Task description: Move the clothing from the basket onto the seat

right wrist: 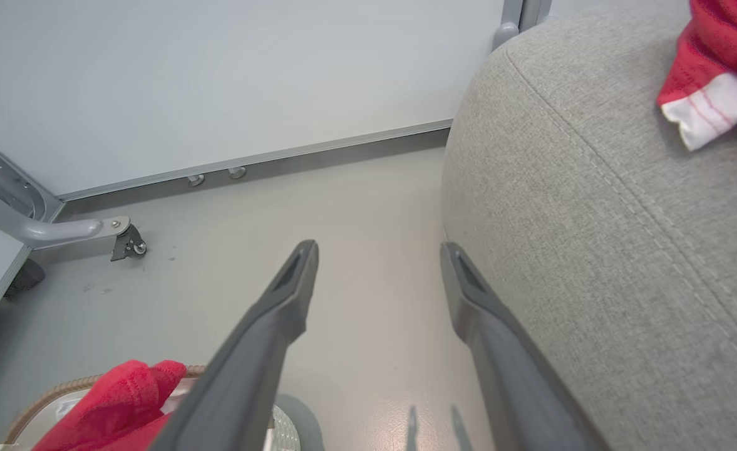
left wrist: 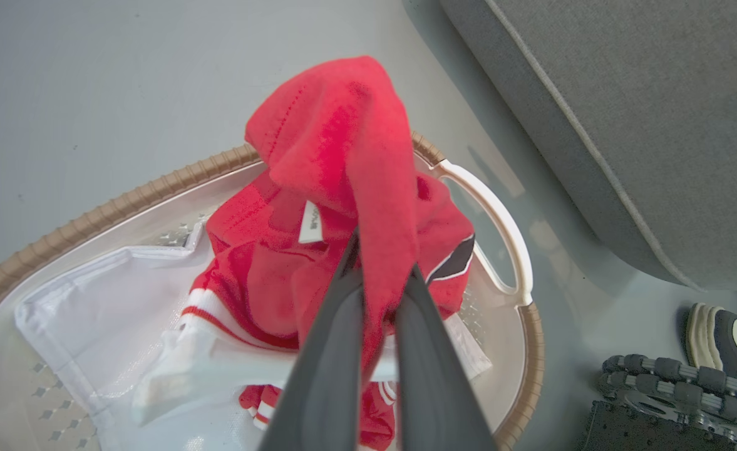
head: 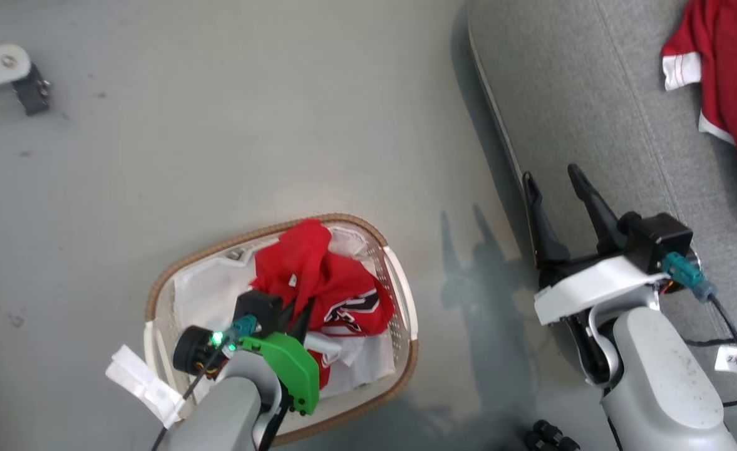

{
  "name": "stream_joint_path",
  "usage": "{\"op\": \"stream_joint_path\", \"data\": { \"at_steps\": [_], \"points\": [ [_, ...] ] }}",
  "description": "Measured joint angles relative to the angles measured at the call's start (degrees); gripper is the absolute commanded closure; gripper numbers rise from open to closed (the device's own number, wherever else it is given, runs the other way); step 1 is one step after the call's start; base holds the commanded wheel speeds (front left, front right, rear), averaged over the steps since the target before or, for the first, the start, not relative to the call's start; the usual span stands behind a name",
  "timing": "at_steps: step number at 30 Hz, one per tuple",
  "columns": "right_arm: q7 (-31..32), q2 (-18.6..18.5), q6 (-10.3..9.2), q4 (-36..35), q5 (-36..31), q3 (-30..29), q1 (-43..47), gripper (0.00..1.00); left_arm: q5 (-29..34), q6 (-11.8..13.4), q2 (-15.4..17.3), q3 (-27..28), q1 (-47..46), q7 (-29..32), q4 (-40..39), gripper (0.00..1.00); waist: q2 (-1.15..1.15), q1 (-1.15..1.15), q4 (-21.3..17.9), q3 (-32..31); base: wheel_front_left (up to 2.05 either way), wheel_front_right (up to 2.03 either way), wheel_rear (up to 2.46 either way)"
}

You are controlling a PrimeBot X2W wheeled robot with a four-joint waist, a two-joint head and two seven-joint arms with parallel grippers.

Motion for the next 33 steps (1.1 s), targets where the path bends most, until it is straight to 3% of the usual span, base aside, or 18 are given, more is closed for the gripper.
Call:
{"op": "stream_joint_path", "data": {
  "at_steps": [21,33],
  "points": [
    [0.0,-0.2,0.0,4.2,-2.3,-0.5,11.8,0.0,6.7,0.0,-1.2,10.8,15.1,0.0,-21.2,1.0,0.0,-0.01,7.9,-19.5,0.0,0.0,0.0],
    [0.0,-0.8,0.0,5.0,-3.3,0.7,16.5,0.0,8.2,0.0,-1.3,14.6,16.7,0.0,-35.3,1.0,0.0,-0.01,10.4,-27.6,0.0,0.0,0.0]
  ]
}}
